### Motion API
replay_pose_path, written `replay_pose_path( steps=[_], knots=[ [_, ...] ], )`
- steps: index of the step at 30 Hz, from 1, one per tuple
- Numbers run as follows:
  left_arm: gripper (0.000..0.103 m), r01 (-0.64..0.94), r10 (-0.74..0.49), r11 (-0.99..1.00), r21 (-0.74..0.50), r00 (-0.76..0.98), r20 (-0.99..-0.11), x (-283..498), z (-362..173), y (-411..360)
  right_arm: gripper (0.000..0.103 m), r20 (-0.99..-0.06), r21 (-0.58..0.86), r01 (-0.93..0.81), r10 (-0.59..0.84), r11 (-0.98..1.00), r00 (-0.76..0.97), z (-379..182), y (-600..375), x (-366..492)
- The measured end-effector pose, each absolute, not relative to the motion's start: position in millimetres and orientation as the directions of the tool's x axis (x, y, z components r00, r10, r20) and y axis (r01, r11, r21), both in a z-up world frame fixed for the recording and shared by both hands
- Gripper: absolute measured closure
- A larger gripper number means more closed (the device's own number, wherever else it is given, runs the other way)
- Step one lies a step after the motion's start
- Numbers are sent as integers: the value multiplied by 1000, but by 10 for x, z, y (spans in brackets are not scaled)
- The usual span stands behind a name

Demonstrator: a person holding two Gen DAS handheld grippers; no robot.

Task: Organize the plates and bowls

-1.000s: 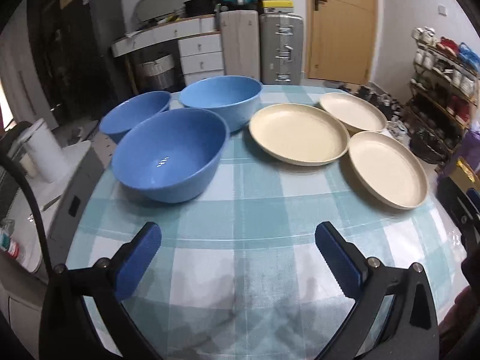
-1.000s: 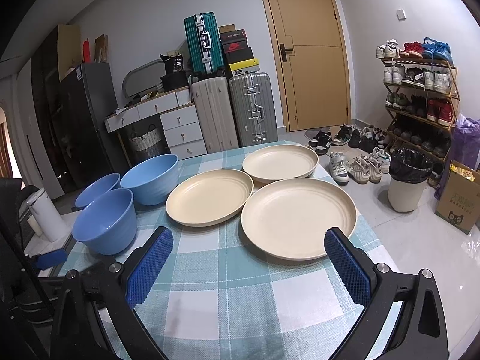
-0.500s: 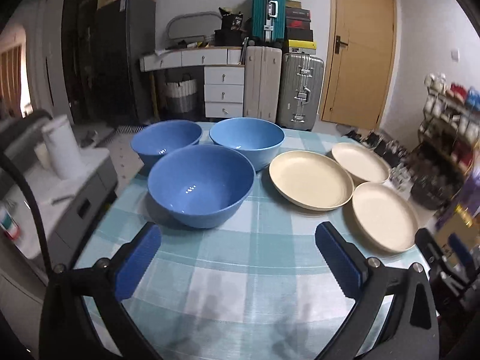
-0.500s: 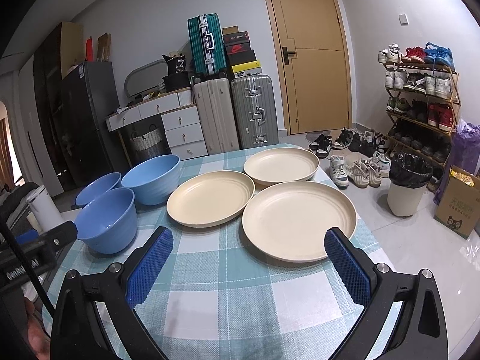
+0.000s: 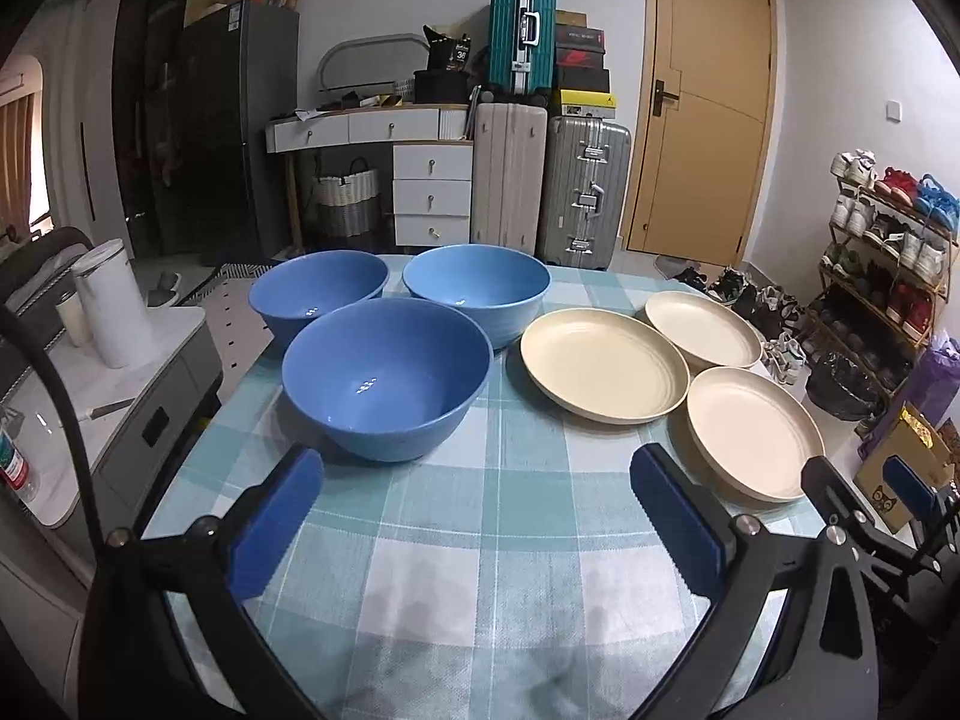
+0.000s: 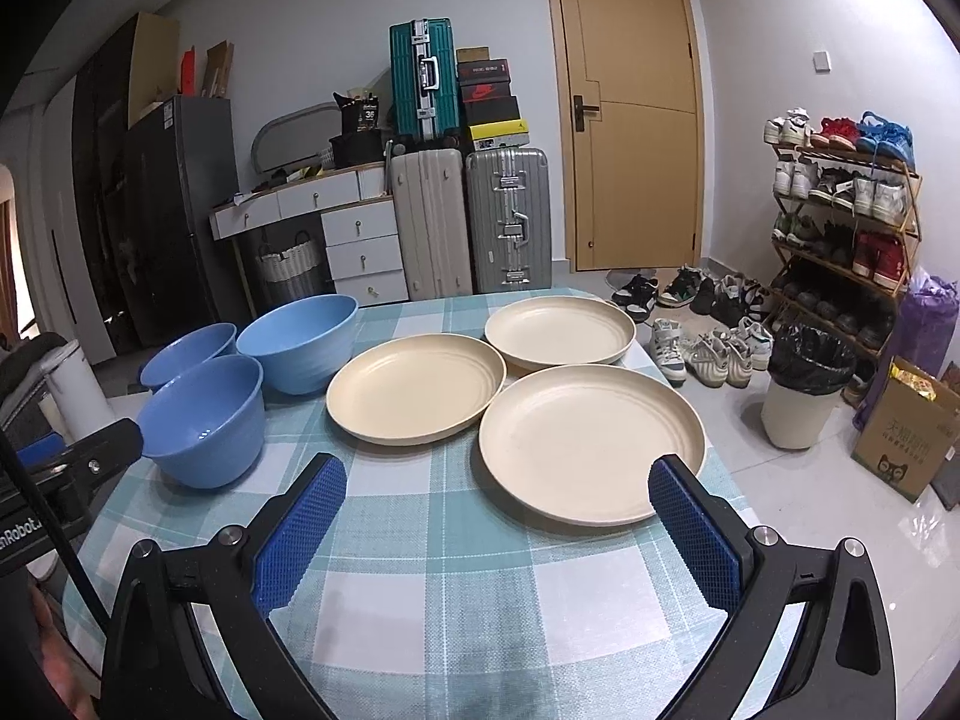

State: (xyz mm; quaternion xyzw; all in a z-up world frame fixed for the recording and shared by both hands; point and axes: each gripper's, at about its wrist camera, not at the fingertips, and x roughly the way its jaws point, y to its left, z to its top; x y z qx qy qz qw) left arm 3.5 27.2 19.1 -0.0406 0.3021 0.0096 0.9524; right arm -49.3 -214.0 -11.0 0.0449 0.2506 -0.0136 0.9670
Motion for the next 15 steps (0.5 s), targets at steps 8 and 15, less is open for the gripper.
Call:
replay_pose_path(
  steps=[8,15],
  knots=[
    [0,-26,-9,998,-51,816,-578,24,174,219,0,-482,79,37,5,996,876,-99,-2106,-496],
    [0,-39,13,999,-33,822,-570,3,183,202,0,-477,73,31,7,997,879,-90,-2088,-514]
  ],
)
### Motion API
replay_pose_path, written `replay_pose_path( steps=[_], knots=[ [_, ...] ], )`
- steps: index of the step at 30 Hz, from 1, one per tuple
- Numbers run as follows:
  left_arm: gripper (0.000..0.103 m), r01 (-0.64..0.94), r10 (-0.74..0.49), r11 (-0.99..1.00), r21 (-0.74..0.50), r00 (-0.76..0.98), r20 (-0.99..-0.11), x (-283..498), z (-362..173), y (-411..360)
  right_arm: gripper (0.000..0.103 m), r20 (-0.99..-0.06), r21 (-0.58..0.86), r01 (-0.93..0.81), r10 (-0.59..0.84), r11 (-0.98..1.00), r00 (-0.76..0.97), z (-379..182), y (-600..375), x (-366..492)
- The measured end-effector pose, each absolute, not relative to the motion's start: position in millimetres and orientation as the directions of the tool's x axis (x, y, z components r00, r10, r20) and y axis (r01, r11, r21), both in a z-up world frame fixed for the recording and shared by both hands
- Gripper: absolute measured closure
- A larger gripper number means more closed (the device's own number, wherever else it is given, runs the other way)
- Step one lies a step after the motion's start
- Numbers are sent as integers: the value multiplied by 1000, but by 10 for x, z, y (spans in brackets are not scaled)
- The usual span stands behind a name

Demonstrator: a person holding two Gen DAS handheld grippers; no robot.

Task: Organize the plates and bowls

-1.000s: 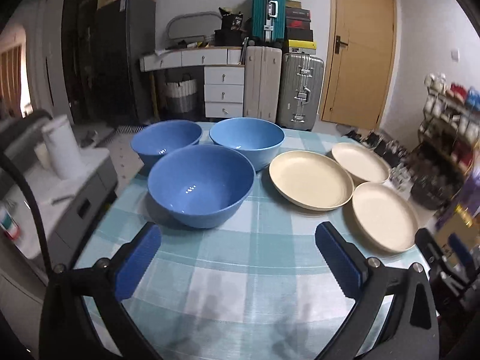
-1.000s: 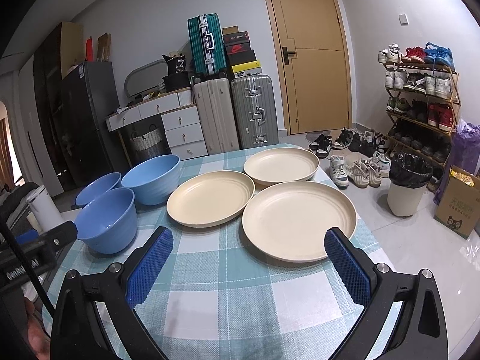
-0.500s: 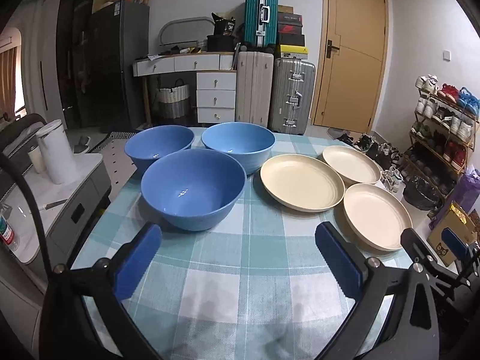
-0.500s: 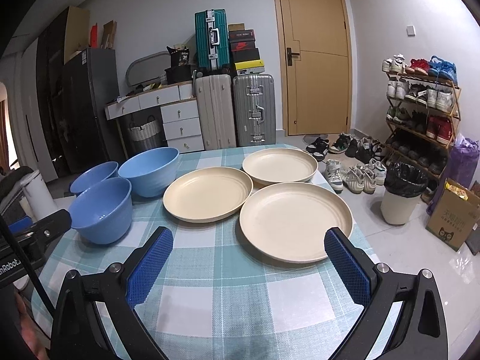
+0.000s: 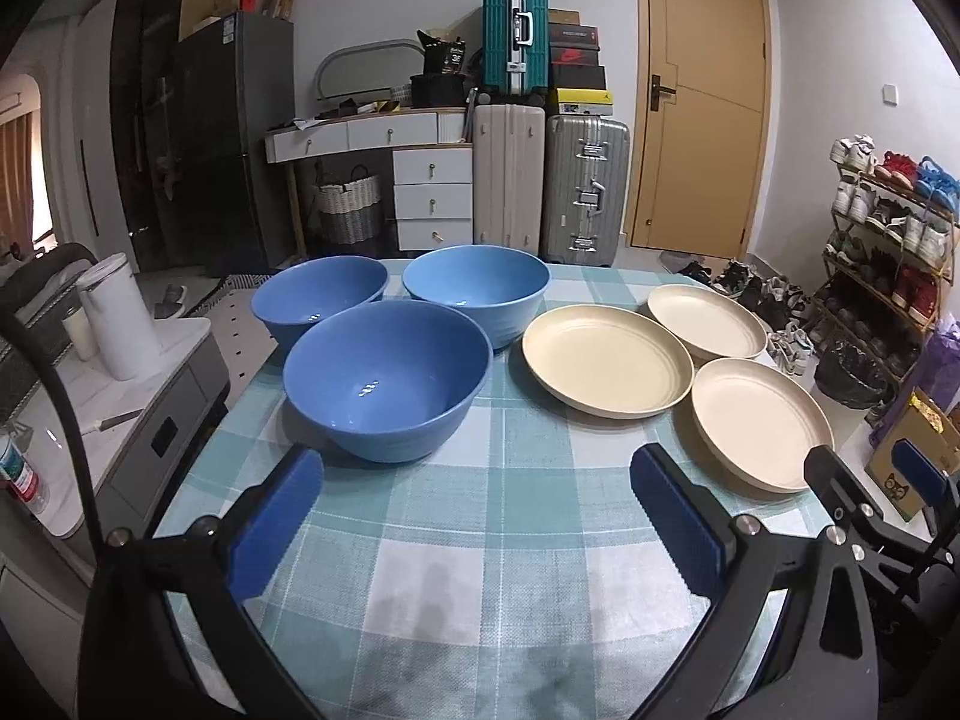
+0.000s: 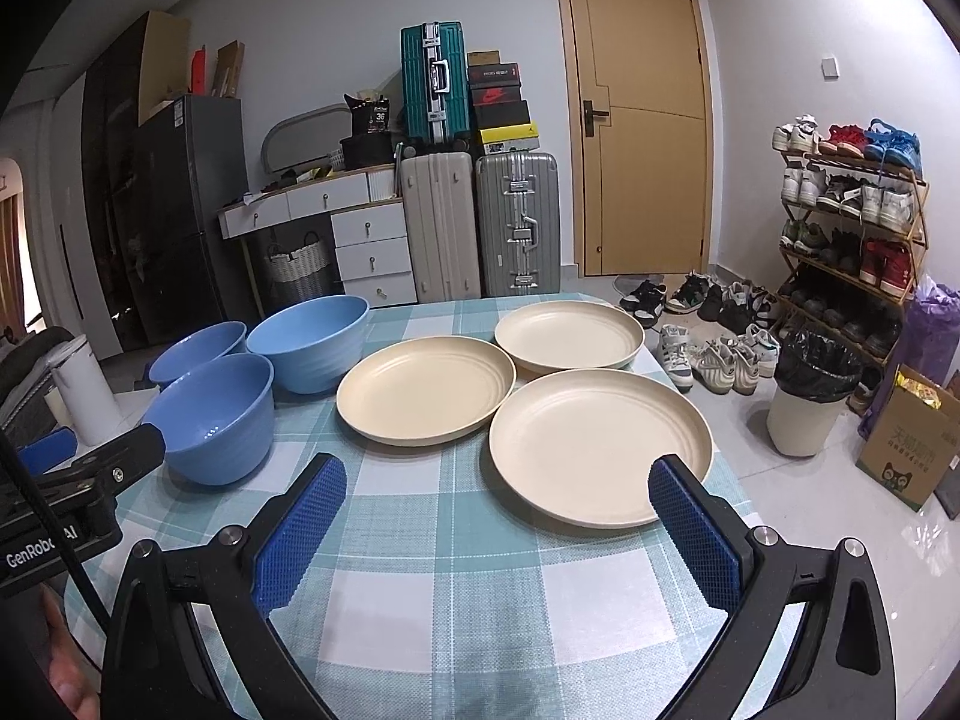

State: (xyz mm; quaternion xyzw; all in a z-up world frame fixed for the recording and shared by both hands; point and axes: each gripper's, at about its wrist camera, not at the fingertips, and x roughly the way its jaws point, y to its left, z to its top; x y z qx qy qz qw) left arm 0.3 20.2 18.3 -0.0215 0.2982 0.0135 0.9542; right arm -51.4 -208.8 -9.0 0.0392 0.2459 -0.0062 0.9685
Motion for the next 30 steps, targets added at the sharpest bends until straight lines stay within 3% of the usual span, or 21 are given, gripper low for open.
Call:
replay_pose_path(
  steps=[30],
  knots=[
    [0,-38,13,999,-34,834,-551,-40,225,195,0,-478,56,9,19,998,878,-93,-2030,-537]
  ],
)
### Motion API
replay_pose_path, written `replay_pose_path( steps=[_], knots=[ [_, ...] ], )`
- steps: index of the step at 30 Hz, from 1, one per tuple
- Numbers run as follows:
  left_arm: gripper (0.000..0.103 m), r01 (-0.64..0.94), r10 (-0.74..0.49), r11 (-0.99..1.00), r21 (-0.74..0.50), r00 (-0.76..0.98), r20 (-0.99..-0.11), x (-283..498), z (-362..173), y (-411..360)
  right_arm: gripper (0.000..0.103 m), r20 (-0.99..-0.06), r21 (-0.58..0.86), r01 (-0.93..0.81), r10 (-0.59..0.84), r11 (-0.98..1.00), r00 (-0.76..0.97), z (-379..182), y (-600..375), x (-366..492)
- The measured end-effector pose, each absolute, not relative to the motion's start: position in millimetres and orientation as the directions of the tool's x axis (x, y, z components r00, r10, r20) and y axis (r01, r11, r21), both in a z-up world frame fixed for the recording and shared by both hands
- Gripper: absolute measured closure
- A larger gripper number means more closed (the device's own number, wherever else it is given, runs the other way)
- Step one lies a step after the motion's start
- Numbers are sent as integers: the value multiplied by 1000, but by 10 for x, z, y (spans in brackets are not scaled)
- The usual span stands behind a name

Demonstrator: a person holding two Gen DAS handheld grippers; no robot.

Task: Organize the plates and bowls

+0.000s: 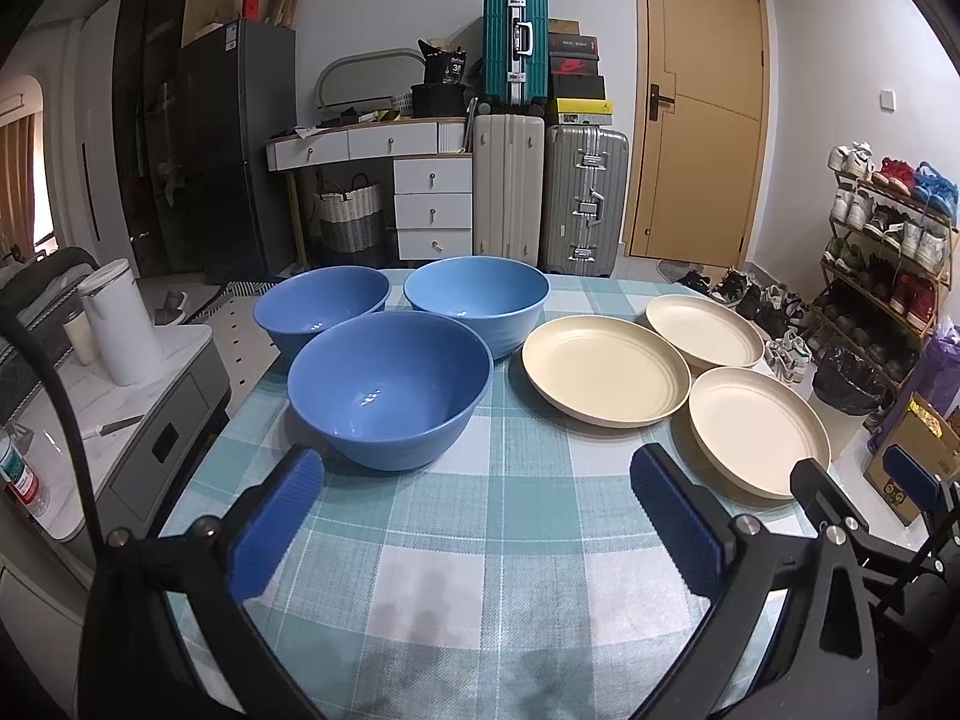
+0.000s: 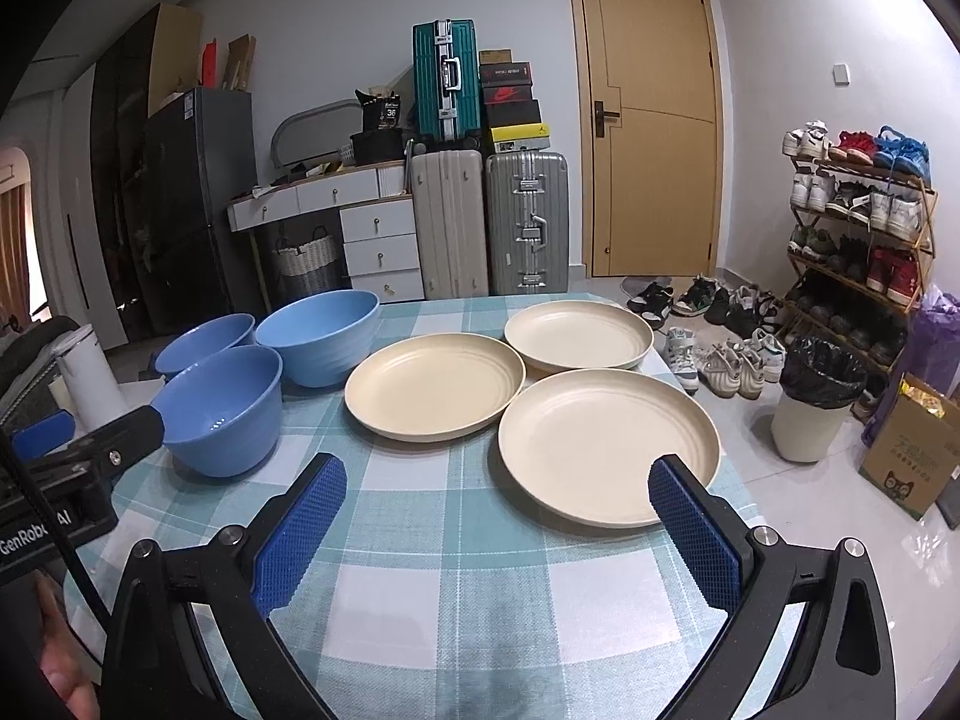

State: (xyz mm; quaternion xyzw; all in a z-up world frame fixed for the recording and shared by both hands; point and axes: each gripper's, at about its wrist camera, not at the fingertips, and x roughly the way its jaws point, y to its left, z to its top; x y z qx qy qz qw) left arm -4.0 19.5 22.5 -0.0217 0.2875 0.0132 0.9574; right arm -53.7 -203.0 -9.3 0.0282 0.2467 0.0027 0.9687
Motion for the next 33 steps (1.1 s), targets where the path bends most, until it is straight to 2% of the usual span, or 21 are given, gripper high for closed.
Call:
replay_pose_path(
  steps=[14,18,24,30,33],
  knots=[
    [0,-67,51,998,-12,848,-528,-96,279,364,0,-489,40,-25,41,999,871,-114,-1975,-537],
    [0,-107,85,994,-14,856,-510,-130,342,562,0,-515,105,-118,156,987,843,-152,-1923,-494],
    [0,-182,122,980,-79,867,-482,-72,474,1118,0,-528,123,-171,210,978,823,-62,-1643,-352],
    [0,-201,18,959,-200,747,-665,545,285,1652,0,-467,117,-270,293,956,834,248,-1149,-48],
    [0,-229,46,959,-166,707,-706,819,181,1741,0,-493,88,-308,310,947,813,291,-813,270]
  ],
)
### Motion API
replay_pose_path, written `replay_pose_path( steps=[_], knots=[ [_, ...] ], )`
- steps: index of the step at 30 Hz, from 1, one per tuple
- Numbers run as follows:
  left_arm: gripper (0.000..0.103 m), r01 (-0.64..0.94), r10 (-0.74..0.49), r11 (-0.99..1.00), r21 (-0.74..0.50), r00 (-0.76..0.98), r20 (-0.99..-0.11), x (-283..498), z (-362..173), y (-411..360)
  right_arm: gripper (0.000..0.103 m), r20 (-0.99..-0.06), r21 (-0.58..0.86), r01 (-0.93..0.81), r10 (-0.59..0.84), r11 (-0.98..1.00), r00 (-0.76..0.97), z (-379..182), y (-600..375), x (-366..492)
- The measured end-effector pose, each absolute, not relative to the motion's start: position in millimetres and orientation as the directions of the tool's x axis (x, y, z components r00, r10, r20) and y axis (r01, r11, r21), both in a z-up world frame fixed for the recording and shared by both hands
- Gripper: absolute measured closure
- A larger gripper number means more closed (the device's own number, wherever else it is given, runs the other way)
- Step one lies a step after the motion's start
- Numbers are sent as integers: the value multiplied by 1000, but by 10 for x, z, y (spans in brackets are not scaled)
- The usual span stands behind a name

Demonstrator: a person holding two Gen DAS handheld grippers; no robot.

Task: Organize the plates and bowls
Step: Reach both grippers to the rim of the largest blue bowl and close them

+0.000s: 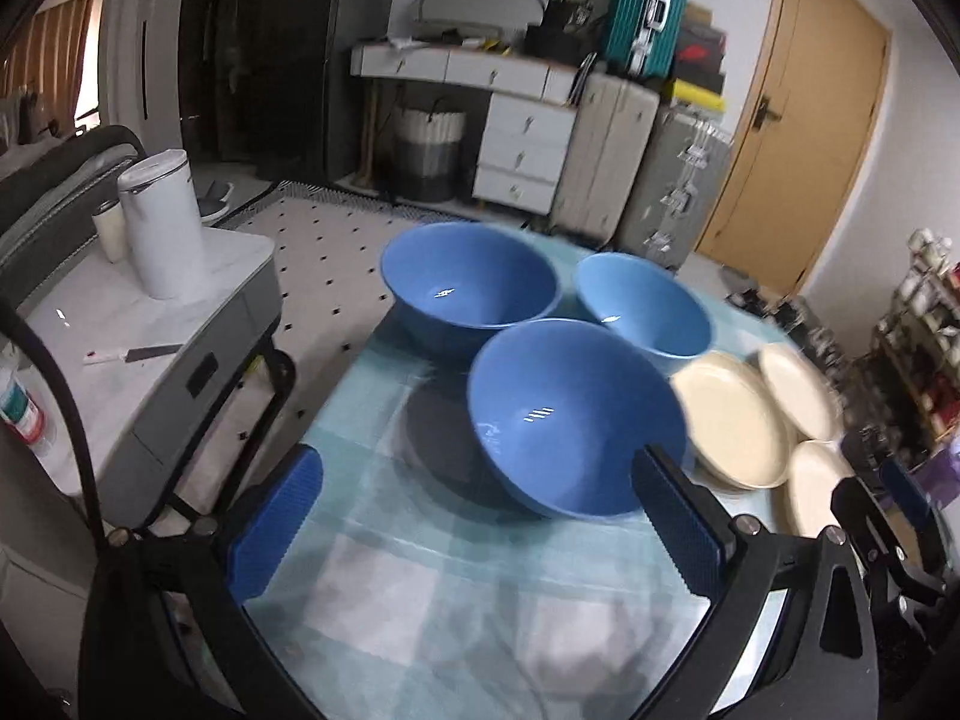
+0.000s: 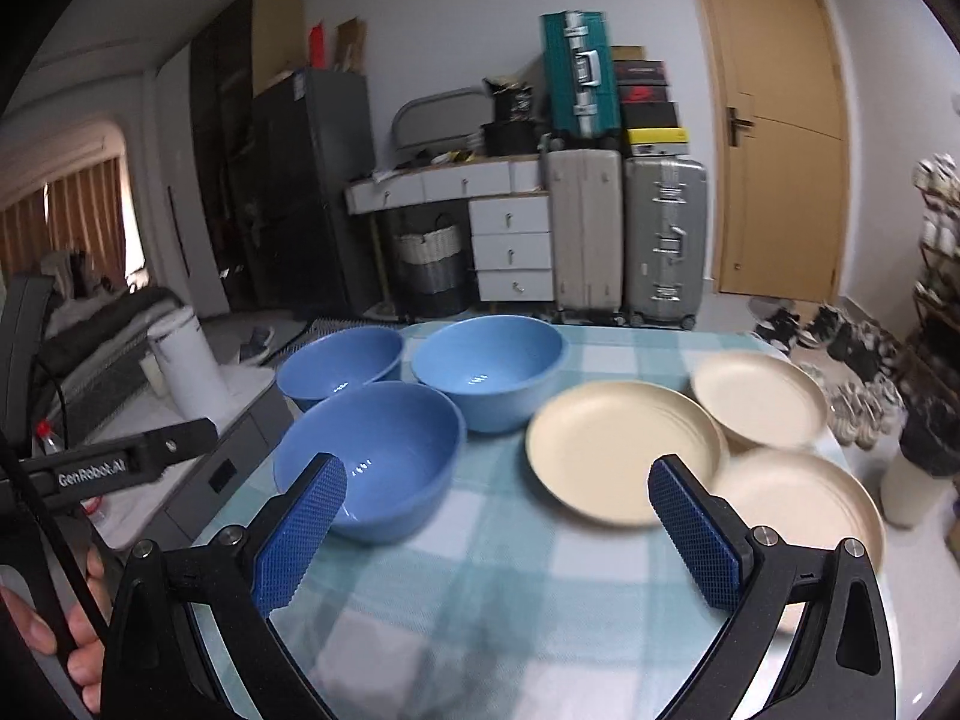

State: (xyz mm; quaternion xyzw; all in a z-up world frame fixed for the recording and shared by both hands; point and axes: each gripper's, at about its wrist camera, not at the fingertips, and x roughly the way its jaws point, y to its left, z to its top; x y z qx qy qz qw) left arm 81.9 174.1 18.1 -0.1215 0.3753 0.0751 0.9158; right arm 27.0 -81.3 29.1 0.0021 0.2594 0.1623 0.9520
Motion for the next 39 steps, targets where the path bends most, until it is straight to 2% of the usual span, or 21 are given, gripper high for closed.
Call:
replay_pose_path(
  steps=[4,8,10,12,16,18,20,21,25,27,29,32,33,36,39],
  knots=[
    [2,-230,94,970,-80,659,-746,1275,30,1748,0,-590,105,-359,349,927,728,155,-430,752],
    [2,-220,25,965,-142,619,-785,1528,-83,1830,2,-672,165,-331,352,929,652,-53,-266,1148],
    [2,-230,20,962,-147,596,-803,1623,-182,1871,8,-705,190,-311,350,931,617,-140,-209,1299],
    [2,-229,-3,959,-165,577,-817,1675,-284,1890,21,-739,200,-303,347,932,578,-227,-155,1429],
    [3,-232,-28,954,-189,562,-827,1798,-435,1926,24,-792,212,-289,337,934,509,-424,-128,1577],
    [18,-229,-56,949,-215,552,-832,1824,-457,1918,24,-809,205,-266,316,942,496,-483,-109,1607],
    [18,-214,-111,939,-269,551,-827,1827,-457,1901,26,-824,192,-251,295,949,483,-543,-109,1620],
    [18,-214,-114,938,-271,548,-829,1838,-455,1894,31,-827,190,-243,288,951,483,-568,-121,1639],
    [20,-227,-87,942,-246,545,-834,1866,-452,1863,38,-838,234,-225,314,946,446,-678,-170,1730],
    [32,-230,-91,941,-248,535,-840,1869,-472,1865,48,-848,263,-199,325,944,419,-727,-198,1778],
    [40,-242,-84,941,-237,512,-855,1890,-522,1873,49,-850,284,-191,339,940,403,-762,-217,1813],
    [40,-246,-105,936,-253,492,-864,1895,-592,1877,52,-848,265,-201,327,943,417,-754,-206,1836],
    [42,-249,-106,934,-256,490,-865,1892,-606,1876,57,-849,255,-202,319,946,420,-754,-203,1842],
    [57,-249,-110,935,-251,469,-876,1909,-648,1861,62,-864,254,-209,319,944,390,-789,-190,1878],
    [58,-263,-103,933,-247,461,-882,1912,-679,1851,68,-868,286,-223,351,932,352,-832,-161,1895]
  ],
)
